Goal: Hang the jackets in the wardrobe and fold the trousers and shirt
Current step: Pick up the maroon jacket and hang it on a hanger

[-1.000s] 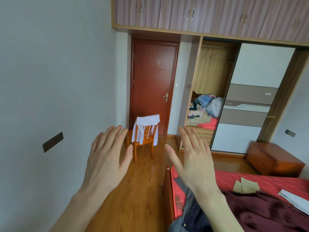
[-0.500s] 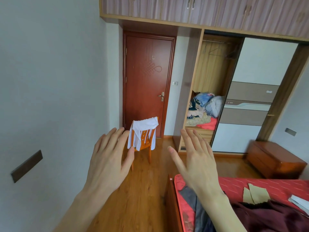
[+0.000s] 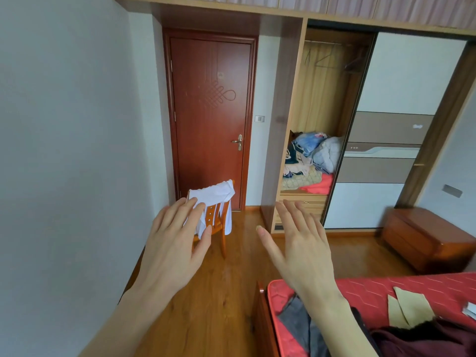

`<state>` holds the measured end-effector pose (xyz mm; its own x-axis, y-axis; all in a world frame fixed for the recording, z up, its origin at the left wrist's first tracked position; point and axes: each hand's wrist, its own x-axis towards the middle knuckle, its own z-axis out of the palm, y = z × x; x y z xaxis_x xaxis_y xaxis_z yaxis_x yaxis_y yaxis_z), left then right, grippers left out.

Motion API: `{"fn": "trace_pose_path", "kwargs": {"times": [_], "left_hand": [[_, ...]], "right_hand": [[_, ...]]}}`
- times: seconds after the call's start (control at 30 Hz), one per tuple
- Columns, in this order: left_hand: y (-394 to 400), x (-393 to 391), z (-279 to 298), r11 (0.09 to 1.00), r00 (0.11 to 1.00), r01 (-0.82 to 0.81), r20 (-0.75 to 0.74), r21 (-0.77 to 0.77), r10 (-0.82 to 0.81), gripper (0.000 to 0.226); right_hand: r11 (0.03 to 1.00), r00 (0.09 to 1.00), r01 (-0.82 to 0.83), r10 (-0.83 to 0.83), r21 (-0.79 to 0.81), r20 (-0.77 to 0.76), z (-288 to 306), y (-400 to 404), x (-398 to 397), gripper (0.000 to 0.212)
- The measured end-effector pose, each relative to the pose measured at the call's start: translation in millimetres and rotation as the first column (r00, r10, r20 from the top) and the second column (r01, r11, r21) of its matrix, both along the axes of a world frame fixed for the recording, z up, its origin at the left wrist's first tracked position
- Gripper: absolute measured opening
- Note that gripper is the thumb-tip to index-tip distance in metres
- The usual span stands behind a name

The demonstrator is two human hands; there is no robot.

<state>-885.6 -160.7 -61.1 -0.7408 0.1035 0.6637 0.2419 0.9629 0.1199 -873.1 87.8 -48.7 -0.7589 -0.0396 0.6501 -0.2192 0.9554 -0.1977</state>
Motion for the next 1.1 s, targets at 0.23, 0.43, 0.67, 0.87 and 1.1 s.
{"fn": "trace_pose_path", "kwargs": {"times": [0.23,0.43,0.67,0.87,1.1], "left_hand": [[20.9,-128.8,4.5,1.0,1.0,0.001,0.019,0.017,-0.001,0.053],[26.8,-217.0,-4.2,0.999,1.0,-0.006,0.028,0.046,0.005,0.049],[23.3,-317.2,-9.3,0.997,0.998,0.045,-0.055,0.07,-0.041,0.046],[9.0,-424.8,-15.5,0.991,0.991,0.12,-0.061,0.06,-0.116,0.057],[-28.7,-560.9,-18.2,0.98,0.978,0.199,-0.062,-0.009,-0.2,0.053]], "right_hand": [[1.0,1.0,0.006,-0.006,-0.019,0.003,-2.3,20.9,-127.4,0.07],[1.0,0.999,0.006,-0.006,-0.01,0.044,-6.1,29.5,-218.8,0.067],[1.0,0.999,0.03,-0.03,0.007,0.041,-10.8,23.9,-313.9,0.069],[0.995,0.995,0.097,-0.097,0.005,0.013,-23.9,5.9,-411.9,0.065],[0.986,0.986,0.161,-0.16,-0.033,0.035,-27.1,-33.8,-528.6,0.066]]}}
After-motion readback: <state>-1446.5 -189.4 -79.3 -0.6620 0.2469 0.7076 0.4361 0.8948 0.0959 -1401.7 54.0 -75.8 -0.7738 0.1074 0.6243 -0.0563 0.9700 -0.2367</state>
